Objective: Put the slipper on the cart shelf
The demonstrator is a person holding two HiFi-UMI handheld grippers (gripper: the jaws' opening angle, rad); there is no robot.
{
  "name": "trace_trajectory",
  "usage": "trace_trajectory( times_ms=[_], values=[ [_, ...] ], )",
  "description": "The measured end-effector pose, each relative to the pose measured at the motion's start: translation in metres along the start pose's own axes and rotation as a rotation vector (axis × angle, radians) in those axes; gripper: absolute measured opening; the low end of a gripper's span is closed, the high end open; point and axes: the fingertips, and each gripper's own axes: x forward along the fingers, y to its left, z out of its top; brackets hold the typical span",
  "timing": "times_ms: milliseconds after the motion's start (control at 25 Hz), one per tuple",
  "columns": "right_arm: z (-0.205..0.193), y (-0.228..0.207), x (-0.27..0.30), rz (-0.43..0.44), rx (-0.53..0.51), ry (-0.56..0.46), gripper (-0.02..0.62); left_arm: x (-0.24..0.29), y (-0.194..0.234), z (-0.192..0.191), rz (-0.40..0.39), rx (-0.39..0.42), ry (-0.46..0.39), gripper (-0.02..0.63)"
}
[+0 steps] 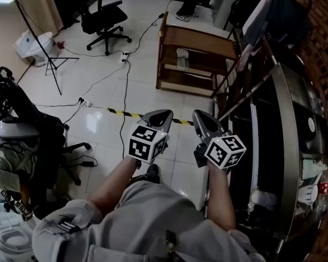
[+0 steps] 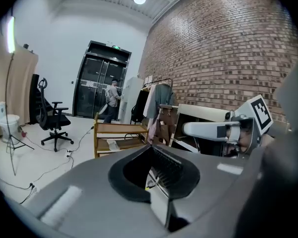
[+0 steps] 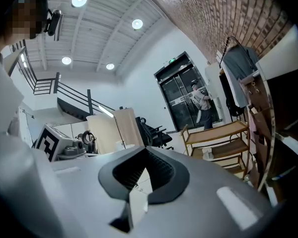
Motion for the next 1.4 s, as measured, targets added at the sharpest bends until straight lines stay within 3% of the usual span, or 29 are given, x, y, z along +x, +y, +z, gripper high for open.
trace_trajectory(
  times_ms=[240, 680, 840, 1080, 1400],
  values=[
    [0.018, -0.048, 0.07, -0.047, -0.003, 0.039, -0.002, 0.059, 0.056, 0.029, -0.037, 0.008, 0.017, 0.008],
    [0.038, -0.127, 0.163, -0.048, 0.015, 0.063, -0.002, 0.151, 0.131, 0.049, -0.019, -0.019, 0.046, 0.008],
    [0.044, -0.175, 0.196, -0.034, 0.015, 0.068, -0.002, 0.2, 0.15, 0.055, 0.017, -0.019, 0.054, 0.008],
    [0.067, -0.261, 0.243, -0.044, -0.079, 0.094, -0.002, 0.285, 0.171, 0.075, 0.066, -0.021, 0.052, 0.008],
    [0.077, -0.359, 0.309, -0.007, -0.063, 0.15, -0.002, 0.385, 0.202, 0.087, 0.102, -0.04, 0.096, 0.008]
  ],
)
